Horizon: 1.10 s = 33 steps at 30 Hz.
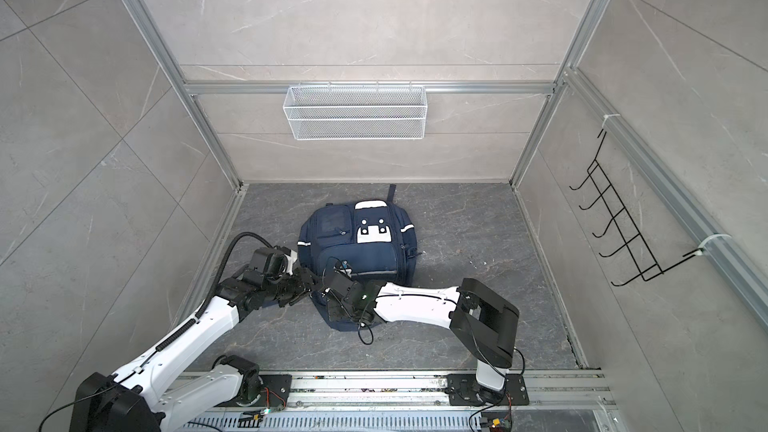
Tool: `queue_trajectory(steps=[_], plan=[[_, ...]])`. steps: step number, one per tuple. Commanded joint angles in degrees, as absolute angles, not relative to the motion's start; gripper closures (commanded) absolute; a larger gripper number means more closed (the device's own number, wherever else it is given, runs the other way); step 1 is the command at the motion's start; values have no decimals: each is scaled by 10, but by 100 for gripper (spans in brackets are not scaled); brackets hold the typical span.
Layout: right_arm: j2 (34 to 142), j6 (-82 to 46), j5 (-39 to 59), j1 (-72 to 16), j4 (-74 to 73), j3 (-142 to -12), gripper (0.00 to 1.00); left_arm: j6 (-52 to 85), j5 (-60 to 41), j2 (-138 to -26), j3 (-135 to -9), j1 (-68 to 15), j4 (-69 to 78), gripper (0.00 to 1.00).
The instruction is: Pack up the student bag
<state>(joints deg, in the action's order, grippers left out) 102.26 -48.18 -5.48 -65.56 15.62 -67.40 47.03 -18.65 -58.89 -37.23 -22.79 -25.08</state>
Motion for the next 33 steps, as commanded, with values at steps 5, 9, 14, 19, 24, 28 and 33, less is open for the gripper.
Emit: queue_trajectory(steps=[5, 9, 14, 19, 24, 28, 33], plan=[[1028, -475, -39, -663, 128, -681, 100, 508, -211, -604, -366, -236, -187, 50], [1025, -474, -39, -664, 129, -683, 100, 517, -216, -633, -369, -245, -156, 54], [1014, -472, -47, -664, 137, -680, 100, 515, -200, -669, -392, -273, -155, 59], [1000, -473, -59, -664, 144, -667, 100, 516, -185, -665, -386, -284, -161, 60], [996, -472, -63, -664, 151, -664, 100, 525, -178, -661, -372, -284, -149, 79], [981, -474, -76, -664, 160, -650, 100, 519, -161, -665, -380, -284, -158, 96], [952, -476, -88, -659, 176, -617, 100, 497, -144, -683, -405, -283, -177, 100]])
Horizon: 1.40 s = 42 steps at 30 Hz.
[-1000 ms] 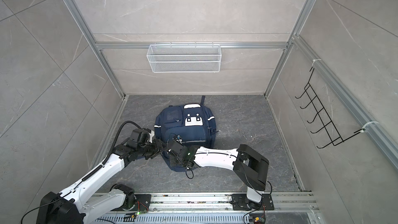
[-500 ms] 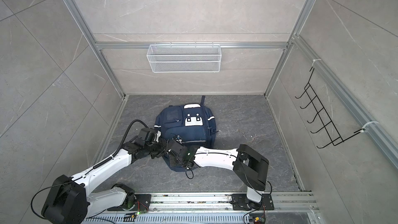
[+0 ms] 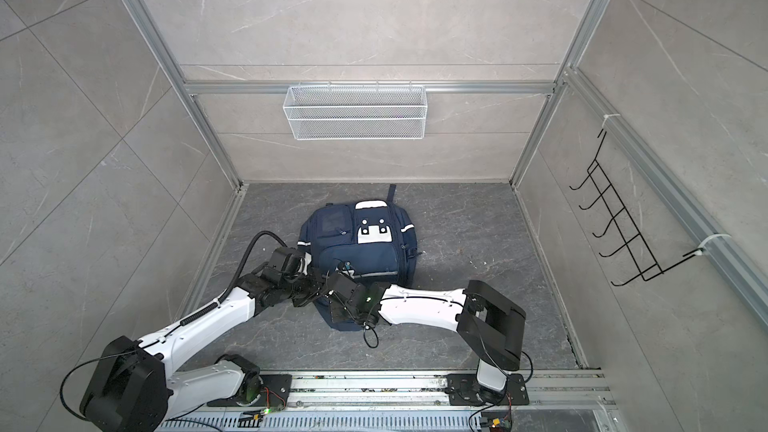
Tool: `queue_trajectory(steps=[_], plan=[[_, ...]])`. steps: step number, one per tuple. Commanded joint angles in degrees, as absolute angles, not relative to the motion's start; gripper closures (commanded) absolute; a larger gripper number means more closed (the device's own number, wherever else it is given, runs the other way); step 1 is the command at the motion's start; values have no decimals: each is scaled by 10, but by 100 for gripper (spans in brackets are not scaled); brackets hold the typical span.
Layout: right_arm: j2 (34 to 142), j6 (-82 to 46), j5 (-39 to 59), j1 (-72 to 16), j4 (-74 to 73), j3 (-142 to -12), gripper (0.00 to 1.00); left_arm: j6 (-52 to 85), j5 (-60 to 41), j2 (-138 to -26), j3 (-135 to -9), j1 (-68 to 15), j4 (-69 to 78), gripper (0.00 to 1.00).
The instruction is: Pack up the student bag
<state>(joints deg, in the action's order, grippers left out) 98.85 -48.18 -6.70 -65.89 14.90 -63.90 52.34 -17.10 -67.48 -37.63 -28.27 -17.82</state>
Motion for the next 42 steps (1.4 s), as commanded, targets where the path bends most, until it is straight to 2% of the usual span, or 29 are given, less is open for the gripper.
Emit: queue_trajectory(steps=[1, 8, 16, 27, 35, 42], plan=[[943, -478, -89, -655, 178, -606, 100, 495, -142, -685, -408, -283, -180, 100], [840, -480, -102, -597, 203, -500, 100, 473, -124, -667, -400, -277, -207, 100], [776, -435, -91, -463, 237, -438, 100, 443, -133, -633, -383, -273, -229, 100], [815, -395, -13, -323, 199, -448, 100, 413, -152, -624, -368, -273, -246, 100], [878, -376, 30, -307, 174, -501, 100, 394, -178, -645, -369, -272, -241, 100], [909, -354, 13, -299, 195, -552, 100, 388, -182, -647, -366, -273, -241, 100]])
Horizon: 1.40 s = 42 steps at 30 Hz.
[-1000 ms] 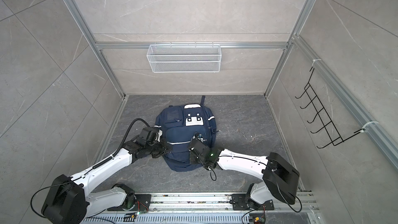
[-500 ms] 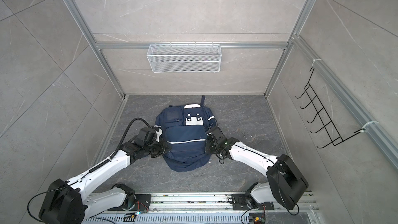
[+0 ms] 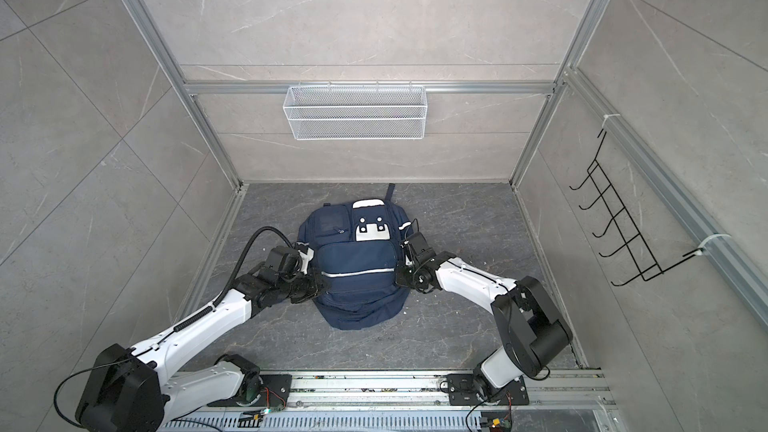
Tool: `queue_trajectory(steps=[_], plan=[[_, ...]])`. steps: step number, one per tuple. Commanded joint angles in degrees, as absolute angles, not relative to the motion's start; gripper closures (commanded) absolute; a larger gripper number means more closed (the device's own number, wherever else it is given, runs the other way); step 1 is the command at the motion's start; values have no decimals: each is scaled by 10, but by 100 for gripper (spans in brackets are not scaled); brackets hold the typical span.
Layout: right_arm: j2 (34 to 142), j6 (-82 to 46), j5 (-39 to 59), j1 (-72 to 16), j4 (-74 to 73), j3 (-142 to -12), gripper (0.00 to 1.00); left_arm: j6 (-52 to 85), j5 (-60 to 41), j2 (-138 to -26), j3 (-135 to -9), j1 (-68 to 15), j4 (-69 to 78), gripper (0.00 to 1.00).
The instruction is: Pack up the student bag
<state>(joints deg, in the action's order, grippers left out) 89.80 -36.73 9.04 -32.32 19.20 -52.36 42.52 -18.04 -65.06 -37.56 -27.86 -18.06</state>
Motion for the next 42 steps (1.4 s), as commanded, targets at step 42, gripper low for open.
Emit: queue_trajectory(steps=[42], plan=[[901, -422, 45, -507, 196, -550, 100, 353, -139, -813, -558, -165, -274, 66]])
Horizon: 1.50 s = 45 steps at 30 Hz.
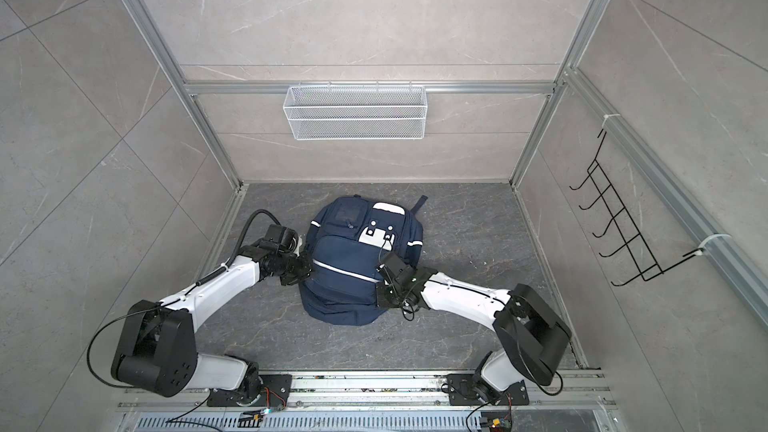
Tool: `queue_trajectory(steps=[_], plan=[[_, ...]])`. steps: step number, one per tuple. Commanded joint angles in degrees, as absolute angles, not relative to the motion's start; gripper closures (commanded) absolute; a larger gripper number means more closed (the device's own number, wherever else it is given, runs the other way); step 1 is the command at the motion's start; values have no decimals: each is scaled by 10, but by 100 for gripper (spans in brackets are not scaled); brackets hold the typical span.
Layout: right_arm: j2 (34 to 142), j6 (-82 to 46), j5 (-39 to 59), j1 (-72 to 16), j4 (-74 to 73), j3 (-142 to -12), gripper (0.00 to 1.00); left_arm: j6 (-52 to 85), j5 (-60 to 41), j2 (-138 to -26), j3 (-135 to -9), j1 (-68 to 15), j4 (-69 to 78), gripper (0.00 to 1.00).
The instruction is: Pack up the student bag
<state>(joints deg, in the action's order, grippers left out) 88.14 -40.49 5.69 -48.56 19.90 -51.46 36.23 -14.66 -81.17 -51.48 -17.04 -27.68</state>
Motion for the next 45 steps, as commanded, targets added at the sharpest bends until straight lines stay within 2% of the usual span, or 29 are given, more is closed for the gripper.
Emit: queue_trajectory(steps=[1, 6, 16, 20, 31, 35, 41, 45], plan=[[908, -423, 45, -514, 193, -559, 100, 357, -147, -803, -559, -165, -275, 60], [932, -423, 46, -535, 182, -586, 100, 384, -178, -712, -503, -166, -274, 53], [940, -410, 45, -555, 183, -613, 100, 478, -225, -553, -371, -180, -242, 51], [940, -410, 42, -566, 184, -621, 100, 504, -225, -556, -346, -187, -208, 50], [942, -408, 32, -588, 198, -631, 100, 510, -227, -655, -350, -197, -95, 51], [932, -402, 22, -588, 209, -624, 100, 508, -207, -674, -356, -198, -94, 66], [910, -386, -23, -586, 254, -614, 100, 479, -190, -683, -382, -197, -127, 98], [883, -375, -52, -561, 279, -594, 100, 469, -176, -668, -388, -197, -151, 100]])
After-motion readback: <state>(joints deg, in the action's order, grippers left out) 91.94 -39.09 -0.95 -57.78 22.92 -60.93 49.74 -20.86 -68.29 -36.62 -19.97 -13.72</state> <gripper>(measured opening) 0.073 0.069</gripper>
